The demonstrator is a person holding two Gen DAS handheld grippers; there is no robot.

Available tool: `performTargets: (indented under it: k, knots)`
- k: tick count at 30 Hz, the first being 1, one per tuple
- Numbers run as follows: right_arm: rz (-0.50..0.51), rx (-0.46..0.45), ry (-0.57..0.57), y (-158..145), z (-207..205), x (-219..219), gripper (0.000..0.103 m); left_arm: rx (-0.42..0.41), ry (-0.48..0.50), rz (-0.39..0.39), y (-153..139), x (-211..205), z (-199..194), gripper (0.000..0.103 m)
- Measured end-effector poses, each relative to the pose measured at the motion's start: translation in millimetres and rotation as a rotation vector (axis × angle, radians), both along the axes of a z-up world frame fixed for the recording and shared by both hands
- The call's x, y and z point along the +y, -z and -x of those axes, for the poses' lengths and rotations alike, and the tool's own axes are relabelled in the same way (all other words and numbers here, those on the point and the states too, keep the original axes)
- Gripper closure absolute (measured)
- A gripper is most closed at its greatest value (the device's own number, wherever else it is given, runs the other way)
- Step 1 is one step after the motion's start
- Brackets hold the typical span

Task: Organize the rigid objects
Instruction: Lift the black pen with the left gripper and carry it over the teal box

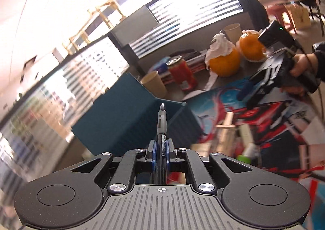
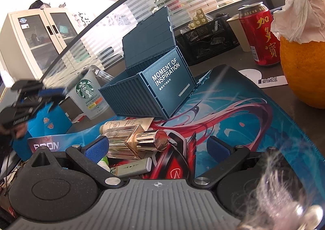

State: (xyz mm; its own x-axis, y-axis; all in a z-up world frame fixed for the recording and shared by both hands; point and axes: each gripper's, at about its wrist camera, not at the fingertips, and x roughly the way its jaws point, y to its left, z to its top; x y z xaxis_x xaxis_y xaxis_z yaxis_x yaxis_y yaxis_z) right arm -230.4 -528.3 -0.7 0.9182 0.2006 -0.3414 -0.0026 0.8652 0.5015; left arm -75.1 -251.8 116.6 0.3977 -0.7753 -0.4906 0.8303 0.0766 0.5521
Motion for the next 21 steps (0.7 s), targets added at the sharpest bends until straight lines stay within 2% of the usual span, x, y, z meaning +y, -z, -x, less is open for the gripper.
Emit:
performTargets:
  k: [9, 14, 21]
  knots:
    - [-0.005, -0.01, -0.015, 0.8, -0.7, -1.1, 0.0, -0.09, 0.106, -0.107, -12.6, -43.2, -40.8, 0.095]
    - [-0.008, -0.015, -0.023, 0.8, -0.9, -1.3, 0.0, -0.066, 0.148, -0.169, -8.7, -71.4, -68.0, 0.095]
    - [-0.008, -0.024, -0.029, 0.6, -0.6, -1.3, 0.0, -0.041, 0.176, -0.206, 8.2, -99.2, -92.8, 0.095]
